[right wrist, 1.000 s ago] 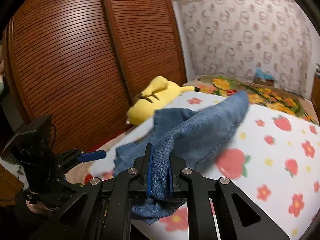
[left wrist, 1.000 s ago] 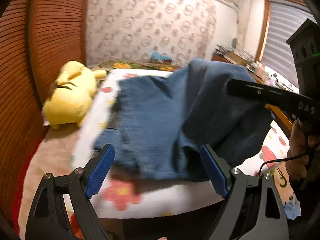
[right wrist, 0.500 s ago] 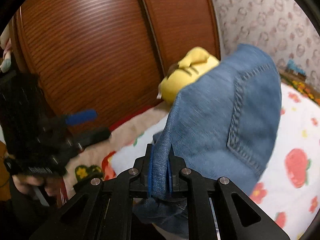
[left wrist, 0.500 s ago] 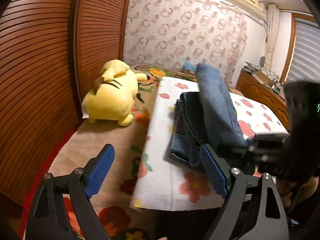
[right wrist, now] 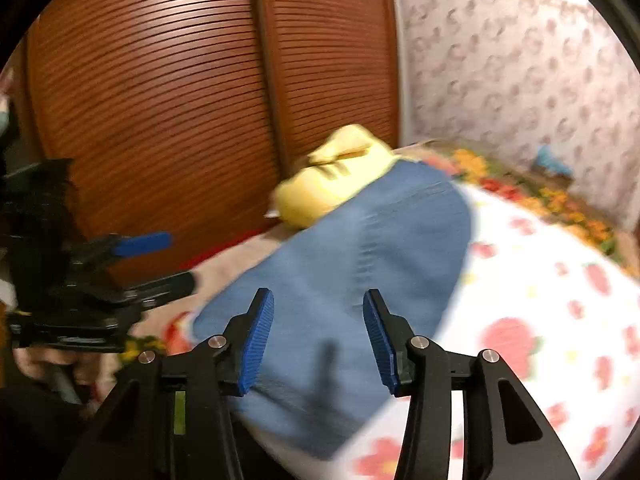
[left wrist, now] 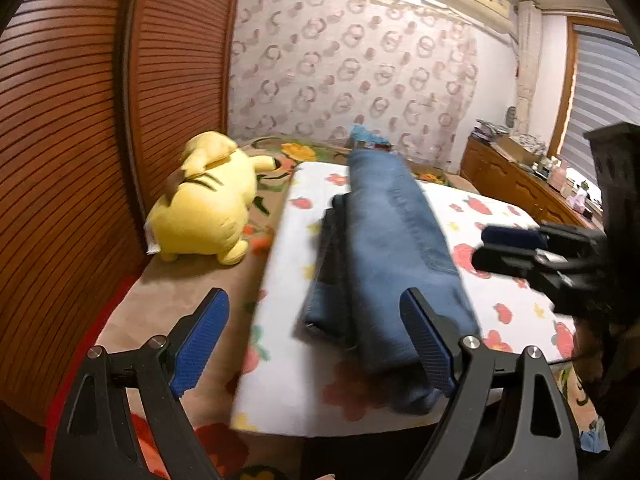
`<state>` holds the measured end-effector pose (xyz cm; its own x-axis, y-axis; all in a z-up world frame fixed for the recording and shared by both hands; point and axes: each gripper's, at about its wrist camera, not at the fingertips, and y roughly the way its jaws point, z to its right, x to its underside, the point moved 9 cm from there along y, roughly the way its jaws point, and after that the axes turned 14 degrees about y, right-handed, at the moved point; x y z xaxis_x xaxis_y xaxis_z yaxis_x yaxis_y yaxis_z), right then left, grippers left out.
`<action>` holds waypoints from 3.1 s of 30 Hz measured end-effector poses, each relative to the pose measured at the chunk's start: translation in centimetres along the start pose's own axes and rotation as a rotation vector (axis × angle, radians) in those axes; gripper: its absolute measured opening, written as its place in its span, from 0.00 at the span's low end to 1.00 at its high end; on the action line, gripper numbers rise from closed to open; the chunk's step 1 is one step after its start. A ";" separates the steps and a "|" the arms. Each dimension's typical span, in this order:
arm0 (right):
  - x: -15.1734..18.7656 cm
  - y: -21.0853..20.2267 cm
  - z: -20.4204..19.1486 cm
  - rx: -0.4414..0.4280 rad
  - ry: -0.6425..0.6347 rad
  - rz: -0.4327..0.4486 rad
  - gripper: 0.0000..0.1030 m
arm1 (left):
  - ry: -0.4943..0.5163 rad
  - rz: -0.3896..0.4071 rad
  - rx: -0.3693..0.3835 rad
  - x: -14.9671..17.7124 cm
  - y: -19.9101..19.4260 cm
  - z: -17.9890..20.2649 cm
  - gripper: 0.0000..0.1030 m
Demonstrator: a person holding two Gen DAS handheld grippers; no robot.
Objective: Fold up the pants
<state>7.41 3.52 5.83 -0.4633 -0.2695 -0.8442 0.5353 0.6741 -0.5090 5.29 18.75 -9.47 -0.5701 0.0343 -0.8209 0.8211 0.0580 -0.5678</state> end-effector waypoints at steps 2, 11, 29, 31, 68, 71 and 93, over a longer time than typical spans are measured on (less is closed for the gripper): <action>-0.3 0.2 1.5 0.050 0.007 0.002 0.48 | 0.018 0.007 0.024 -0.6 0.4 1.1 0.85; -1.7 6.0 4.1 0.138 0.047 -0.069 0.48 | 0.079 -0.082 0.049 0.6 4.2 4.0 0.85; -1.0 10.8 4.6 0.171 0.134 -0.145 0.65 | 0.018 -0.133 0.094 3.5 6.5 3.9 0.85; -0.8 10.7 5.0 0.173 0.142 -0.149 0.67 | 0.011 -0.134 0.101 3.7 6.6 3.9 0.85; -4.4 13.1 11.8 -0.211 0.317 -0.238 0.19 | -0.081 -0.042 0.241 3.4 4.7 4.6 0.26; -5.1 11.3 10.8 -0.217 0.281 -0.191 0.16 | -0.076 -0.016 0.231 2.6 3.6 4.5 0.19; -15.4 11.6 8.5 -0.321 0.180 0.016 0.15 | -0.121 0.160 0.140 -9.5 5.5 -5.4 0.16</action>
<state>26.75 9.69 11.52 -0.5891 -0.1513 -0.7938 0.3079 0.8662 -0.3936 15.07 24.09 -4.43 -0.4317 -0.0880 -0.8977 0.9014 -0.0773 -0.4260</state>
